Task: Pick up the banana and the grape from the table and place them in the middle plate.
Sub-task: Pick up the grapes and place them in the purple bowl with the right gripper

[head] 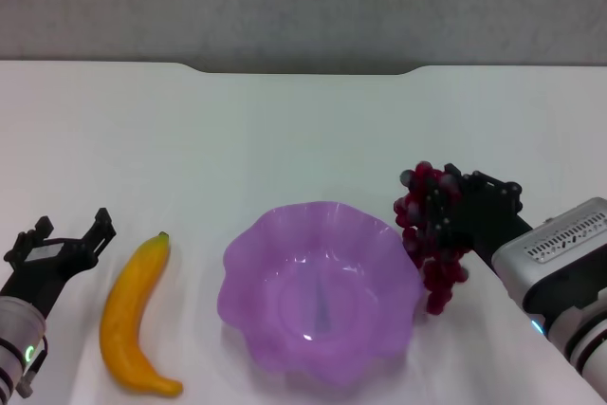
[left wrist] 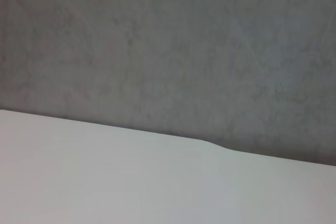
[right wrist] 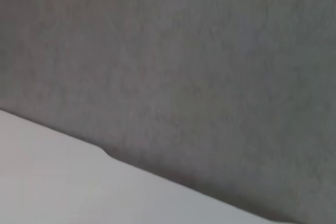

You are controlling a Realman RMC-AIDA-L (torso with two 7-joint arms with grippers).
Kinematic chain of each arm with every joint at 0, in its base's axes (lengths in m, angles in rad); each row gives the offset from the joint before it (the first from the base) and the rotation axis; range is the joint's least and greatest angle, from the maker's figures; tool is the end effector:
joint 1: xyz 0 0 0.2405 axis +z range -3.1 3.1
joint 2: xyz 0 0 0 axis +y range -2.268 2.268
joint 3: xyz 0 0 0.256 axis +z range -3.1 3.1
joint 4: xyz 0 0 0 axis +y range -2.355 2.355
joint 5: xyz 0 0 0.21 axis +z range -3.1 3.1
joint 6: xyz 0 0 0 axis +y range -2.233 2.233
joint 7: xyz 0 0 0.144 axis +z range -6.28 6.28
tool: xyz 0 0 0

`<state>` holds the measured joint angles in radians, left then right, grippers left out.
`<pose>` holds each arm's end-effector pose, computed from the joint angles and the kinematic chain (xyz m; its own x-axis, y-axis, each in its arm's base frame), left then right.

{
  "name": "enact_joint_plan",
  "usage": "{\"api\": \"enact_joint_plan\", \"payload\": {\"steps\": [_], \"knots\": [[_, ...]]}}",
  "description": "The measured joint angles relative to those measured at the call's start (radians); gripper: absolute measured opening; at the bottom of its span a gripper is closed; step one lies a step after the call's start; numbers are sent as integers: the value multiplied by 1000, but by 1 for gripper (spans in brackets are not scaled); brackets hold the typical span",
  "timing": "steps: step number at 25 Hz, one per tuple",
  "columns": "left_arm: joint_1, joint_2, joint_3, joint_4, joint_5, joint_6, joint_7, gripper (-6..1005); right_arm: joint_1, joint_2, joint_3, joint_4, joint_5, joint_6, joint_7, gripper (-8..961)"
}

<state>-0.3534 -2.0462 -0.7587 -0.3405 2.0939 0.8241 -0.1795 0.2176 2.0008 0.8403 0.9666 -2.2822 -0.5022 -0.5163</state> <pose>-0.3610 0.3159 -0.0438 0.5484 0.2615 0.7942 0.8235 -0.0038 -0.5674 0.2413 0.3199 -0.0782 0.8722 -0.0964 -0.4795 -0.4744 -0.4047 -0.7818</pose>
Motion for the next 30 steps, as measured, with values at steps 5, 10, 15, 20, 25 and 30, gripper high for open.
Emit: {"api": "enact_joint_plan", "payload": {"steps": [5, 10, 15, 20, 25, 30], "knots": [[1, 0, -2, 0, 1, 0, 0, 883, -29, -1, 23, 99, -1, 32, -103, 231], [-1, 0, -2, 1, 2, 0, 0, 882, -41, 0, 46, 188, -1, 125, -144, 229], [-2, 0, -3, 1, 3, 1, 0, 882, -41, -1, 47, 257, -8, 206, -151, 226], [-5, 0, -4, 2, 5, 2, 0, 882, -29, -1, 40, 293, -14, 251, -160, 223], [-8, 0, -4, 2, 5, 2, 0, 883, -28, -1, 38, 340, -14, 281, -181, 219], [-9, 0, -4, 2, 2, 2, 0, 883, -26, 1, 36, 337, -14, 295, -187, 216]]}}
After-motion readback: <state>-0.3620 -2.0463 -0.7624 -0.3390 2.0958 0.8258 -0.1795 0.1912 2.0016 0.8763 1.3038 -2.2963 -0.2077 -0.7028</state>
